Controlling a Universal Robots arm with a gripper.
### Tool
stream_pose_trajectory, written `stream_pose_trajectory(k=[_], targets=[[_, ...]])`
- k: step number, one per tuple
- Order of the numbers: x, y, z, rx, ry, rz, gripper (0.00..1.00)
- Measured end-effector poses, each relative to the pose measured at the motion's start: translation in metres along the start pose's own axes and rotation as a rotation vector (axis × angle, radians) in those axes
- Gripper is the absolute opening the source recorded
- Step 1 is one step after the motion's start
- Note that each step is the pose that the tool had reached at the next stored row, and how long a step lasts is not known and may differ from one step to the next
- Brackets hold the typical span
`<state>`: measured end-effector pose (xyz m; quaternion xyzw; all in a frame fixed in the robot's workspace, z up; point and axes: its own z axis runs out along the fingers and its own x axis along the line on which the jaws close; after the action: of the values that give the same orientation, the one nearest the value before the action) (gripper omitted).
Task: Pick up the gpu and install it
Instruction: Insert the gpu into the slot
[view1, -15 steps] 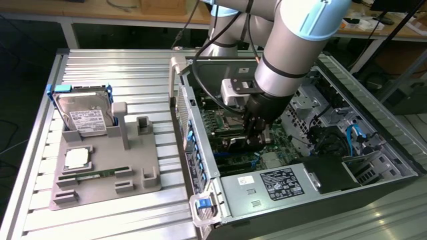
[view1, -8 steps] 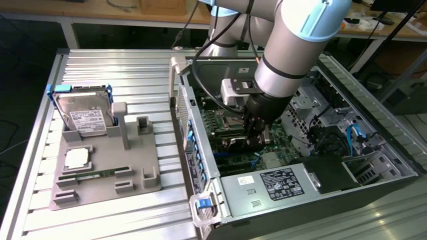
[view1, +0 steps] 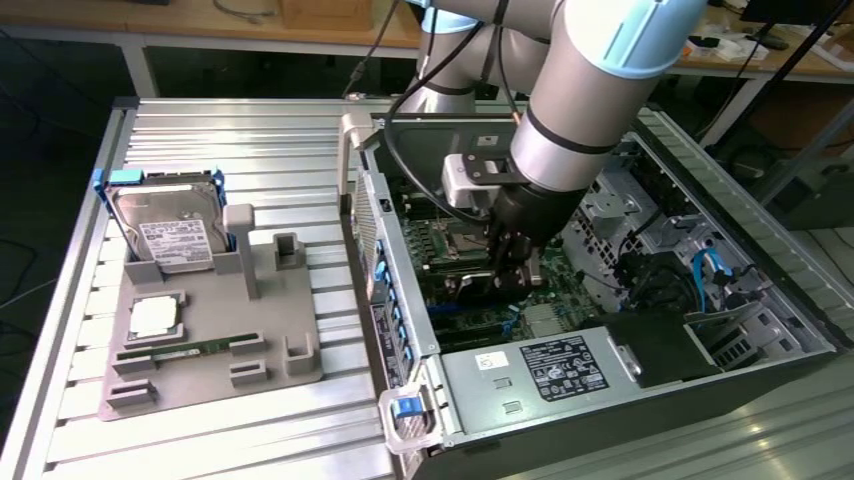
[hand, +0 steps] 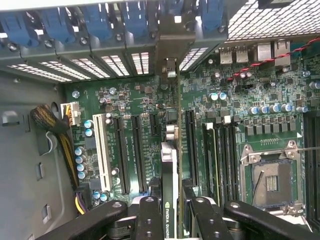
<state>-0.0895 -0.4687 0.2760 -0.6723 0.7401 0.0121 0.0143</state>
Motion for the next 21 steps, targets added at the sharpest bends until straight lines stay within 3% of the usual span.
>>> stream_pose_trajectory(k=[11, 21], targets=[[-0.0005, -0.0043, -0.0009, -0.0005, 0.0002, -0.013, 0.27], [-0.0010, -0.0045, -0.0004, -0.0024, 0.0002, -0.066, 0.27]])
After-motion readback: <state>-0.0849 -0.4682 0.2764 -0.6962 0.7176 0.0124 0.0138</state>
